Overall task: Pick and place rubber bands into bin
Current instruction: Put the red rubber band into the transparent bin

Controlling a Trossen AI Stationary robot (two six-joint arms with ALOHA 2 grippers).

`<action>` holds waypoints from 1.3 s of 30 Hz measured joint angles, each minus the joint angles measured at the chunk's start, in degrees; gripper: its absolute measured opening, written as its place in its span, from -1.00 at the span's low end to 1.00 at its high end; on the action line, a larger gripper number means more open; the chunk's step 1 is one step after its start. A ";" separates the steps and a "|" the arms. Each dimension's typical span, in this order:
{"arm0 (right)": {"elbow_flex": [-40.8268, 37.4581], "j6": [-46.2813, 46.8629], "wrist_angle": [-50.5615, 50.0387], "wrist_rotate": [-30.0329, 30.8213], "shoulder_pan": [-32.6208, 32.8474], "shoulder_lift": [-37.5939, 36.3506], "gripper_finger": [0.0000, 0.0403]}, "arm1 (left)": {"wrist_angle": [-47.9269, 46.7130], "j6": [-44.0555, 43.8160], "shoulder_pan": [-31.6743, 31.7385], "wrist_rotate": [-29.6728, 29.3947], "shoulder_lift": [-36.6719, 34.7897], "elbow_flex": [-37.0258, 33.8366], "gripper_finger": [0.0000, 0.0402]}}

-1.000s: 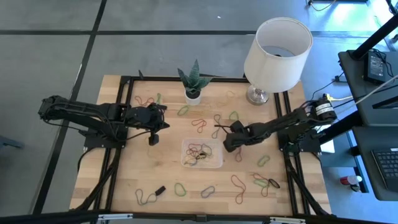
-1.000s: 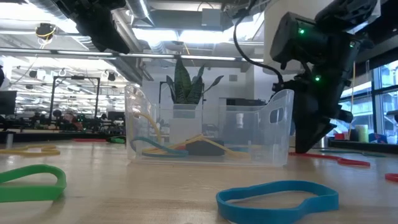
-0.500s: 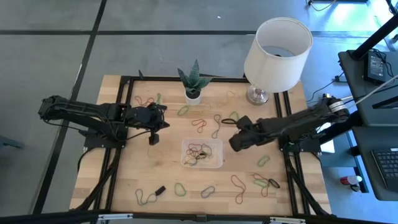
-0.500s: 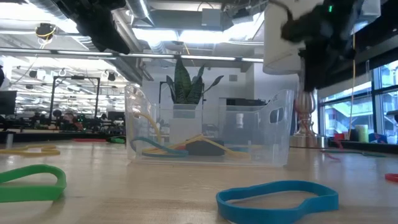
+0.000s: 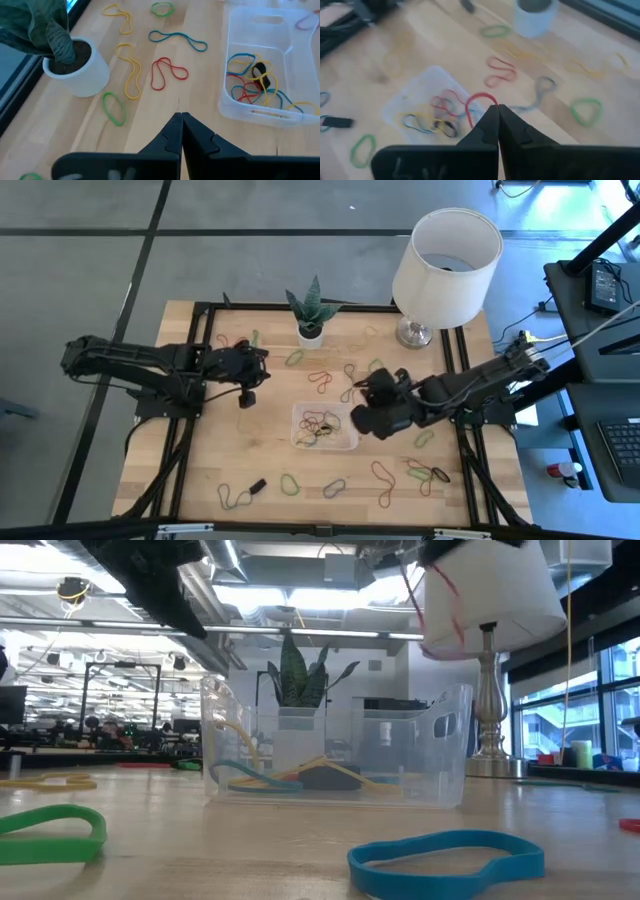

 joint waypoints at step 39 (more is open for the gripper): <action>0.59 -4.90 9.96 -31.53 -4.38 21.30 -1.00 | -1.41 1.27 2.71 5.06 0.00 0.00 -0.99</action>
